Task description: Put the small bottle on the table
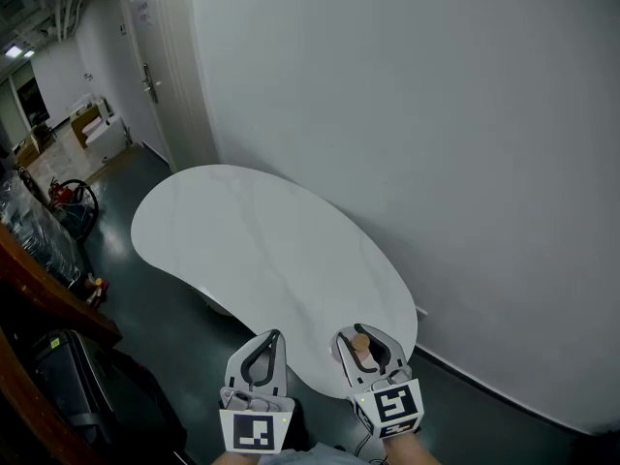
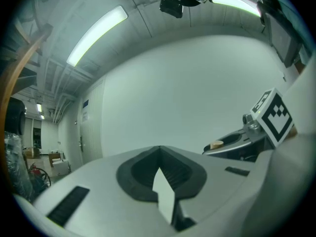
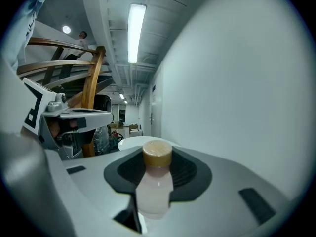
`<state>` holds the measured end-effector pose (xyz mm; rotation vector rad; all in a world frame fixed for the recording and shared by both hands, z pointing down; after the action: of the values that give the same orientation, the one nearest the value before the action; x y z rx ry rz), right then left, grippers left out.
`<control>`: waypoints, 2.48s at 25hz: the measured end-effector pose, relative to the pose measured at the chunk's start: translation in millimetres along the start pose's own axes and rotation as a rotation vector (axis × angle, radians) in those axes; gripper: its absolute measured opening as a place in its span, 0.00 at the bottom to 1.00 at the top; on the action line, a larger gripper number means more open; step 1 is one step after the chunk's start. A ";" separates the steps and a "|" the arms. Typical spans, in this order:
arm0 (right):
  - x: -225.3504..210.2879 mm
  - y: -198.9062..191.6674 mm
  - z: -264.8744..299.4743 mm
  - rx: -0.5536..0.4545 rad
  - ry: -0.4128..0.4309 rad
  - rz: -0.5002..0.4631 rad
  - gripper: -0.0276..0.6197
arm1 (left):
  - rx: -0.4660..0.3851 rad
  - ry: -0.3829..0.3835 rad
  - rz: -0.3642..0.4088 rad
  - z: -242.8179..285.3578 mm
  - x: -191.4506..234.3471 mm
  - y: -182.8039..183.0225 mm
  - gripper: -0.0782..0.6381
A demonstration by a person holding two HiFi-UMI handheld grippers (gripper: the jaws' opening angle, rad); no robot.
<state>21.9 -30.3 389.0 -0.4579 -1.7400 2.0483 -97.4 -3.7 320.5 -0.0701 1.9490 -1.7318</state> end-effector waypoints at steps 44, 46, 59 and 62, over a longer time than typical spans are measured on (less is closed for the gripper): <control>-81.5 -47.4 104.1 0.176 -0.143 0.059 0.23 | 0.217 -0.118 -0.344 128.2 26.3 -90.4 0.11; -84.2 -55.8 108.1 0.195 -0.138 0.066 0.23 | 0.239 -0.120 -0.351 132.8 24.1 -96.7 0.11; -95.9 -89.6 126.0 0.200 -0.124 0.055 0.23 | 0.389 -0.159 -0.356 144.4 12.6 -130.6 0.11; -96.4 -91.0 129.7 0.188 -0.119 0.057 0.23 | 0.407 -0.160 -0.372 146.6 9.7 -134.9 0.11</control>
<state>49.1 -177.4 498.7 -0.3372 -1.5953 2.2961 -85.6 -164.7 437.5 -0.4331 1.5032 -2.2540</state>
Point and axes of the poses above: the fingertips, and each gripper's own axes: z forward along the fingers, x to its left, y out of its top, the point moved 2 cm from there along -z, backward along the fingers, and after that the axes turned 5 degrees about -y, right-handed, at the moved point
